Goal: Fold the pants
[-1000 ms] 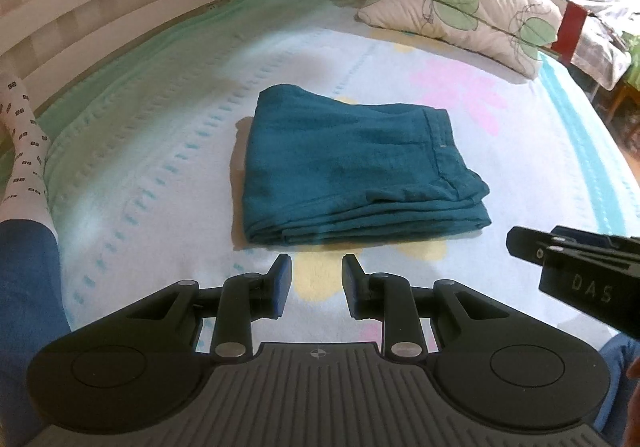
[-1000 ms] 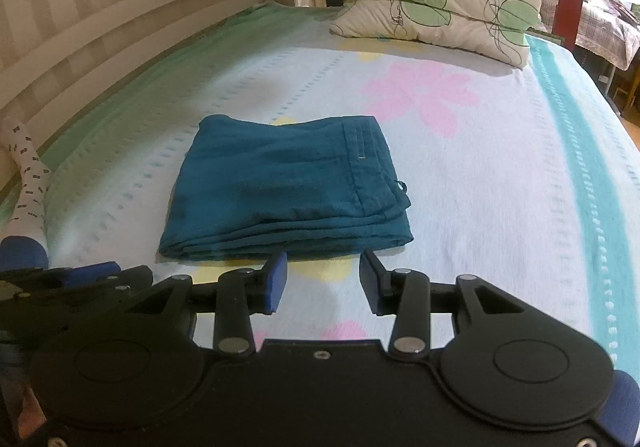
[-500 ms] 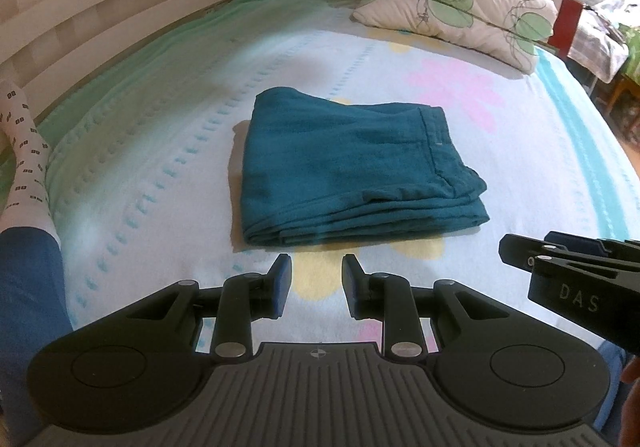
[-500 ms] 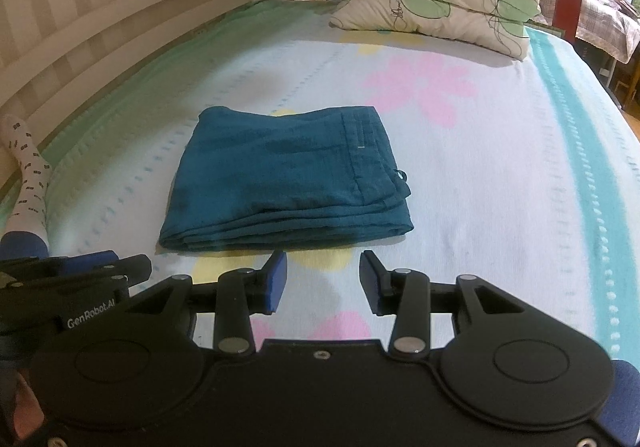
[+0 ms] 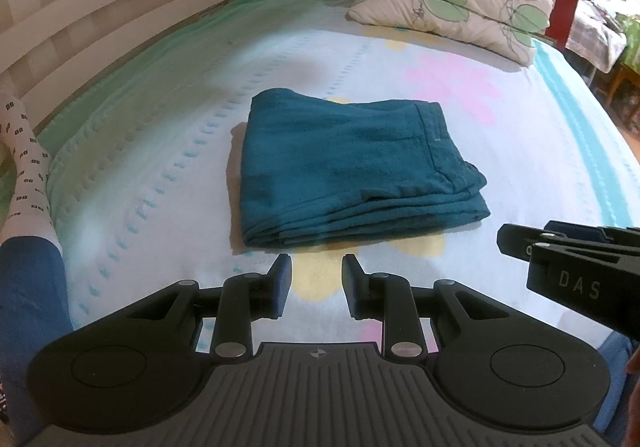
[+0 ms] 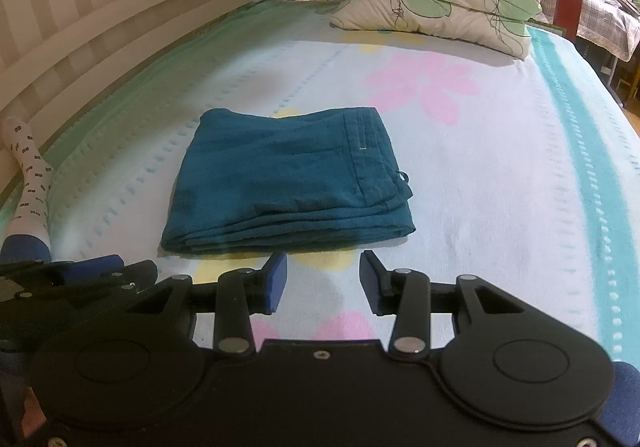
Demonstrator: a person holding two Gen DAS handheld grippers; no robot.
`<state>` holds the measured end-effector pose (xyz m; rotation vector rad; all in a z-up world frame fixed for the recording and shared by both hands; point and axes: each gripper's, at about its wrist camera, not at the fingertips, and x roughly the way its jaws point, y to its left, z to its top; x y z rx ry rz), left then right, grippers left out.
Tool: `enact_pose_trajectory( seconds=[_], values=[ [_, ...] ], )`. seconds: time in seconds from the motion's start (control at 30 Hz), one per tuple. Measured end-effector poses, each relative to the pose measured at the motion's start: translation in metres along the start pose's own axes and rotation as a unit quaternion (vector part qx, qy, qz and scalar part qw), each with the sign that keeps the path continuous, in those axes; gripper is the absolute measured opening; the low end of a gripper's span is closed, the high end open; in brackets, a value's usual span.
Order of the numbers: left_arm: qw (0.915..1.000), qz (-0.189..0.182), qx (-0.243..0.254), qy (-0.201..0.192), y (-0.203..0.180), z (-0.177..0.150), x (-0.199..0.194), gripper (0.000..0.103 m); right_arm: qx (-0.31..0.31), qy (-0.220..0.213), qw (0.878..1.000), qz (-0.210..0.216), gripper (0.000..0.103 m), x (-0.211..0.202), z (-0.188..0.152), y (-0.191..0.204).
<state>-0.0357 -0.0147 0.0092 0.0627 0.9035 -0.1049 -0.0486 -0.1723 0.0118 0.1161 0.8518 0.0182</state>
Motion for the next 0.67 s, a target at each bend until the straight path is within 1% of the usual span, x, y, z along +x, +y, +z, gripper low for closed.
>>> enact_pose_trajectory(
  seconds=[0.27,0.67],
  values=[
    [1.0,0.003,0.006,0.001,-0.0046,-0.0009,0.0006,0.027,0.001,0.001,1.0,0.002,0.051,0.0001,0.0003,-0.0014],
    [0.9999,-0.009,0.009,0.003,-0.0045,-0.0017,0.0036,0.027,0.002,0.002,1.0,0.002,0.051,0.0014,-0.0004,-0.0007]
  ],
)
